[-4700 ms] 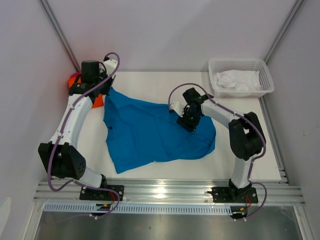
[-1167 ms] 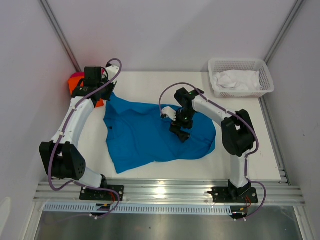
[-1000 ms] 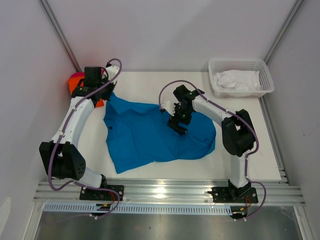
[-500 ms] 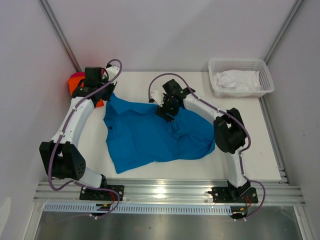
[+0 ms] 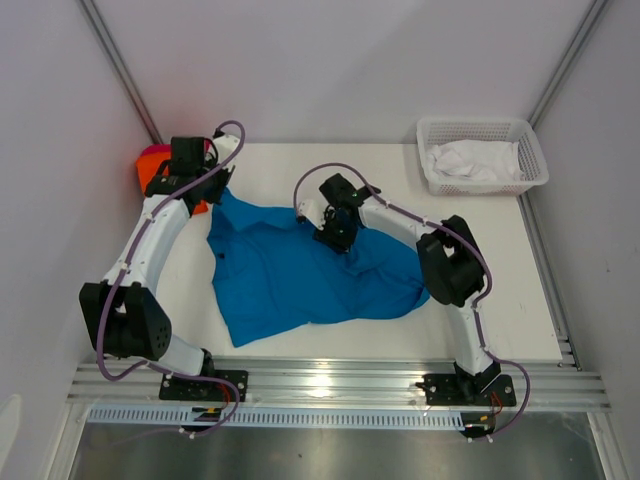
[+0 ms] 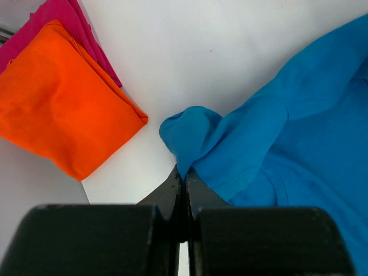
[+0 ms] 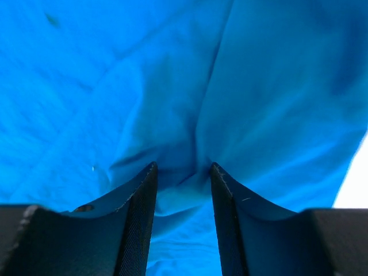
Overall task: Fold and stack the t-shirts
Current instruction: Flatten the tshirt out
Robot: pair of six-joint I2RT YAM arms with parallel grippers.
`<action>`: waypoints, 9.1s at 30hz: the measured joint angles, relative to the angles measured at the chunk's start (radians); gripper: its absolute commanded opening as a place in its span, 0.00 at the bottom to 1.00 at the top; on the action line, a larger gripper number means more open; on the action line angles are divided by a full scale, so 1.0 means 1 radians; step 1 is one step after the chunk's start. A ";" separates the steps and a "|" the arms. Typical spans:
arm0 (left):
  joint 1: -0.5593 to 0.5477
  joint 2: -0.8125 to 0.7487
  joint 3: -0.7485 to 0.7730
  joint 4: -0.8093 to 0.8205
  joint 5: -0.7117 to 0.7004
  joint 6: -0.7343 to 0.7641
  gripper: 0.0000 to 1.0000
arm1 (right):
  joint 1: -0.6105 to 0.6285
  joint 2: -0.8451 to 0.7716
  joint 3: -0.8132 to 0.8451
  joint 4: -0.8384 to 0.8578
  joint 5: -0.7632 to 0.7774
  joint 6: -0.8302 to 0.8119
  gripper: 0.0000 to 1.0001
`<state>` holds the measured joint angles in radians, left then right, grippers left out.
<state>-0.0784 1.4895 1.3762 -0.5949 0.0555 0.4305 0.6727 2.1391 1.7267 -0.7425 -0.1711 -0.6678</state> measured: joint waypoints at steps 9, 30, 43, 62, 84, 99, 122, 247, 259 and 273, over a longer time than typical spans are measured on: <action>0.000 0.000 -0.018 0.005 0.000 0.000 0.00 | -0.001 -0.021 -0.113 0.060 0.089 -0.019 0.01; 0.000 -0.001 -0.023 0.007 0.001 -0.001 0.00 | -0.119 -0.148 0.096 -0.074 0.024 0.014 0.00; 0.007 -0.280 0.163 -0.030 0.002 -0.050 0.00 | -0.270 -0.278 0.355 -0.185 0.111 0.010 0.00; 0.036 -0.541 0.421 -0.059 0.064 -0.125 0.00 | -0.384 -0.709 0.371 -0.172 0.030 0.022 0.00; 0.045 -0.354 0.804 -0.476 0.386 -0.167 0.00 | -0.455 -0.731 0.393 -0.408 -0.289 0.105 0.00; 0.025 0.254 0.258 -0.106 0.045 -0.028 0.00 | -0.436 0.002 0.153 -0.153 -0.127 0.007 0.00; 0.004 -0.114 0.128 0.301 -0.064 -0.101 0.00 | -0.378 -0.056 0.294 0.049 0.095 0.050 0.00; 0.113 0.179 0.232 0.140 -0.214 -0.021 0.00 | 0.182 -0.441 -0.327 -0.144 -0.202 -0.039 0.60; 0.162 0.109 0.079 0.195 -0.032 -0.088 0.00 | 0.336 -0.353 -0.404 0.097 -0.147 -0.036 0.46; 0.161 -0.097 -0.164 0.253 0.064 -0.116 0.00 | 0.605 -0.093 -0.157 0.279 -0.257 0.012 0.62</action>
<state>0.0826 1.3926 1.2118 -0.3420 0.1200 0.3149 1.2781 2.0457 1.5696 -0.4633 -0.4282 -0.6559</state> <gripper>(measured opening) 0.003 0.619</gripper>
